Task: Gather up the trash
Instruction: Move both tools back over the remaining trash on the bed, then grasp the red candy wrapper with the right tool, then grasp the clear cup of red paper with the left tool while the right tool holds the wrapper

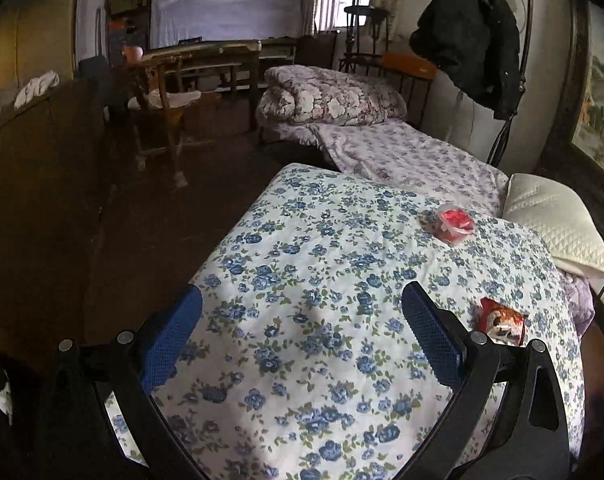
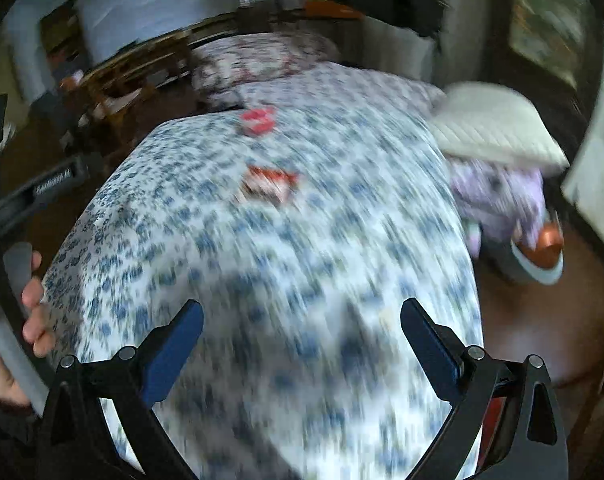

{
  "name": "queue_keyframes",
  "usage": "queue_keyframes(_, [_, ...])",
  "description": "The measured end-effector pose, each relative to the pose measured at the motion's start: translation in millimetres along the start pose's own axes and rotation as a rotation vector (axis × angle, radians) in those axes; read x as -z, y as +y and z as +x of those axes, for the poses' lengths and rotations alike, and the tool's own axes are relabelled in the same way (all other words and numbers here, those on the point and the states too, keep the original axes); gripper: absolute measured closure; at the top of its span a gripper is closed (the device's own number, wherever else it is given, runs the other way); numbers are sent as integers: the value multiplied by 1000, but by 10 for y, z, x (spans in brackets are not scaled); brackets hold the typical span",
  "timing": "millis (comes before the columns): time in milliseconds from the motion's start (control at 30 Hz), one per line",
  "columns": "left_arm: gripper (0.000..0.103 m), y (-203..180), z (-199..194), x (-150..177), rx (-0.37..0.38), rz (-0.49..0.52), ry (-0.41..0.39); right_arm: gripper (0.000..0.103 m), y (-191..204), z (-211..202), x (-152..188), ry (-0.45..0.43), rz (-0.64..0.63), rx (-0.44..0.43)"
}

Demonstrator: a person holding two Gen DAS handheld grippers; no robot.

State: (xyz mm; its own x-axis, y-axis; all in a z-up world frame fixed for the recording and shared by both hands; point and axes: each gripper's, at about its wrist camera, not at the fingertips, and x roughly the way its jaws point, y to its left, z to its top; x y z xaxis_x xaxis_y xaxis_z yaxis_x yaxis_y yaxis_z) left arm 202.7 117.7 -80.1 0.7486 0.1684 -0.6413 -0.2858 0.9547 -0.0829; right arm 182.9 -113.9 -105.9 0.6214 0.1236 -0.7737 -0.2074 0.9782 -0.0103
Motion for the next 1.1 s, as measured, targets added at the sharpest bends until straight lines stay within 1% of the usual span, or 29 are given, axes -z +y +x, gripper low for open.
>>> queue_keyframes(67, [7,21,54,-22,34,-31,26,6,44,185,-219,2,-96,7])
queue_keyframes(100, [7,47,86,-34,51,-53,40,6,62,311,-334,17,-148,14])
queue_keyframes(167, [7,107,167,-43,70,-93,61,6,56,511,-486,60,-197,16])
queue_keyframes(267, [7,149,210,-89,86,-129,65,6,24,804,-641,137,-234,-27])
queue_keyframes(300, [7,165,212,-104,93,-138,63,6,28,881,-671,155,-255,-23])
queue_keyframes(367, [7,175,216,-121,98,-142,56,6,54,979,-690,167,-282,0])
queue_keyframes(467, [7,158,273,-115,106,-139,77,6,118,1097,-707,181,-317,-7])
queue_keyframes(533, [7,152,299,-116,117,-144,88,6,130,1141,-736,176,-311,-27])
queue_keyframes(600, [7,150,290,-114,120,-146,88,7,104,1205,-779,185,-272,-65])
queue_keyframes(633, [7,146,285,-115,121,-146,86,11,80,1221,-783,186,-246,-91])
queue_keyframes(667, [7,145,279,-113,120,-145,84,16,52,1228,-779,185,-209,-135])
queue_keyframes(733, [7,135,278,-109,116,-141,84,41,40,1158,-738,154,-155,-128])
queue_keyframes(767, [7,130,283,-108,115,-139,85,50,44,1134,-722,147,-140,-123])
queue_keyframes(800, [7,116,289,-105,117,-135,87,67,50,1083,-680,139,-100,-97])
queue_keyframes(867, [7,85,299,-98,118,-122,87,67,55,987,-547,118,19,-52])
queue_keyframes(967, [7,-6,312,-74,111,-79,89,67,102,856,-331,59,128,23])
queue_keyframes(1067, [7,-121,339,-31,97,-21,95,67,145,746,-122,-14,171,75])
queue_keyframes(1100, [7,-163,344,-12,93,0,94,67,133,714,-93,-22,177,75])
